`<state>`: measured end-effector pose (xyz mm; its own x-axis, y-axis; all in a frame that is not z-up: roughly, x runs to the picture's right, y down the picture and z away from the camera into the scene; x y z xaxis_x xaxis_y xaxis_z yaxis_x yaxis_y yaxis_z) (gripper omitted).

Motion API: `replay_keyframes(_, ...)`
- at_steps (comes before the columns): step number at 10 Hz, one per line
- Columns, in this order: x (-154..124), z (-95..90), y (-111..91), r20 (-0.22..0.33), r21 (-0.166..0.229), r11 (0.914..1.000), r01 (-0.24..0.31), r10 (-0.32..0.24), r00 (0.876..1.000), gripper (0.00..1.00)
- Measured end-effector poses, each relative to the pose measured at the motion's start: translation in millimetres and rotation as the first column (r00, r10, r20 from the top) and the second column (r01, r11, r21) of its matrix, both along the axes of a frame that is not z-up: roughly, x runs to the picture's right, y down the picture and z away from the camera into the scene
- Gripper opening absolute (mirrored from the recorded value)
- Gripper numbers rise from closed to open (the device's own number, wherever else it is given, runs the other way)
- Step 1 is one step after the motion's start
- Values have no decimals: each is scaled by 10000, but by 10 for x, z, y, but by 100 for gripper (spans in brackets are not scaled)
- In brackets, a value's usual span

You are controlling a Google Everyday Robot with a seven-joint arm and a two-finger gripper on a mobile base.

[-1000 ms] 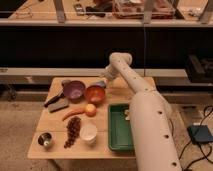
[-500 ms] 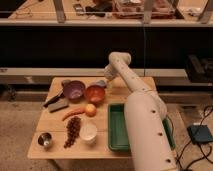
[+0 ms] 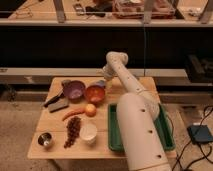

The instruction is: Wipe table surface with sponge

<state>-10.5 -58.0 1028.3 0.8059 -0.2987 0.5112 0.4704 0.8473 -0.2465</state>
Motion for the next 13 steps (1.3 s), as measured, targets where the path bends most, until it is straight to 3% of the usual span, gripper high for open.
replay_keyframes(3, -43, 50, 55, 2, -146, 9996, 227, -227, 9997, 80)
replay_keyframes(5, -56, 74, 91, 18, -225, 9985, 489, -489, 9988, 72)
replay_keyframes(11, -135, 104, 217, 234, -584, 9933, 999, -986, 9948, 10)
replay_keyframes(13, -19, 42, 276, 659, -701, 9950, 718, -672, 9956, 0)
